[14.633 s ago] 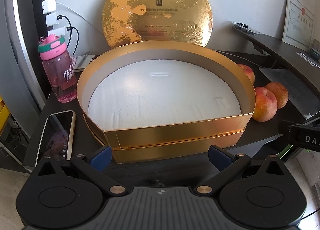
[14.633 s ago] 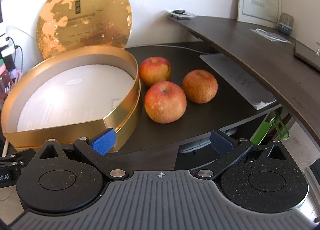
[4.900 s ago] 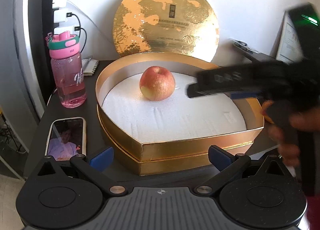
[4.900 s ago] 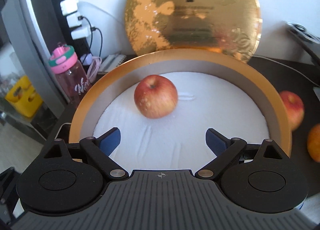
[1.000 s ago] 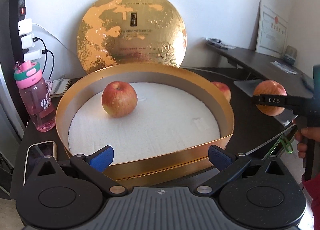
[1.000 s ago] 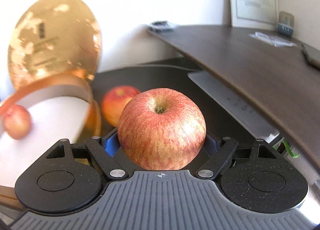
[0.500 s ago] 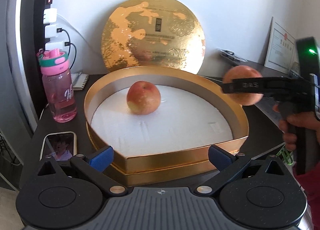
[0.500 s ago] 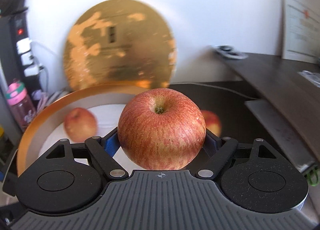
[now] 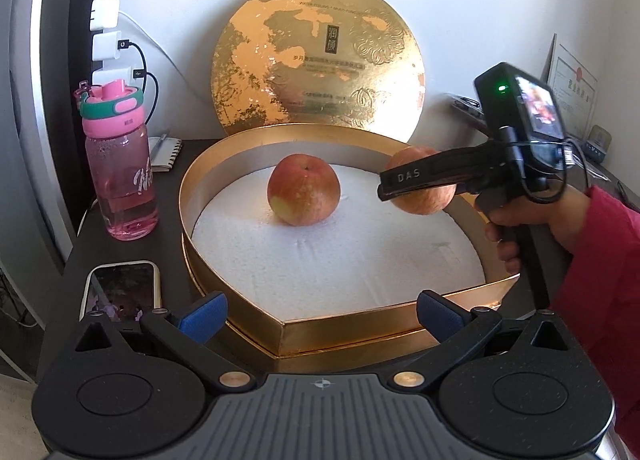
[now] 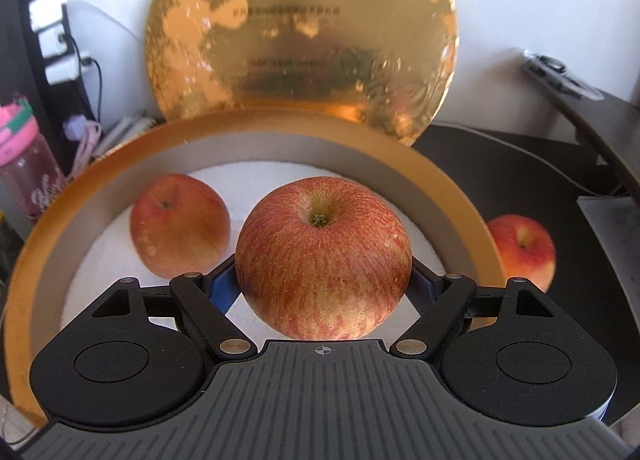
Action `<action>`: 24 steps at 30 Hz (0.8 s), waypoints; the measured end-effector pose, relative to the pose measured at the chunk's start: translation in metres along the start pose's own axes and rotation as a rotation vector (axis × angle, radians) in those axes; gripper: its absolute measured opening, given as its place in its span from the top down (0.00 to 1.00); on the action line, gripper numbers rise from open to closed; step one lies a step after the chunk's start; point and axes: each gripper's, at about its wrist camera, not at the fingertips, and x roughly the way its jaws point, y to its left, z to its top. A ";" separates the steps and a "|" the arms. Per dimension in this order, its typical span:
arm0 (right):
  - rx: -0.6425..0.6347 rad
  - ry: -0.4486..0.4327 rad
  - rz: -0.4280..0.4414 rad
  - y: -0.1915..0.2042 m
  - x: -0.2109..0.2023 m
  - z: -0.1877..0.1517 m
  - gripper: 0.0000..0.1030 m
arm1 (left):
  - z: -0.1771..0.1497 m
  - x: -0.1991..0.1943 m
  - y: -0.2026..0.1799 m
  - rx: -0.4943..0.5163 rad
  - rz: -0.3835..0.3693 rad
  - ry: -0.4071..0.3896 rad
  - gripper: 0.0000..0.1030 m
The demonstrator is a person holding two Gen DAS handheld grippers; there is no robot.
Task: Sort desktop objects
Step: 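Carry the second apple into the box and lower it onto the foam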
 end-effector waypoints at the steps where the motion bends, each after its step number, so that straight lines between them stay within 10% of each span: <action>1: -0.004 0.015 0.001 0.000 0.006 0.002 0.19 | 0.000 0.001 0.000 0.001 -0.005 0.001 0.01; 24: -0.043 0.160 -0.011 0.008 0.075 0.021 0.19 | 0.001 0.004 -0.001 0.022 -0.031 0.015 0.01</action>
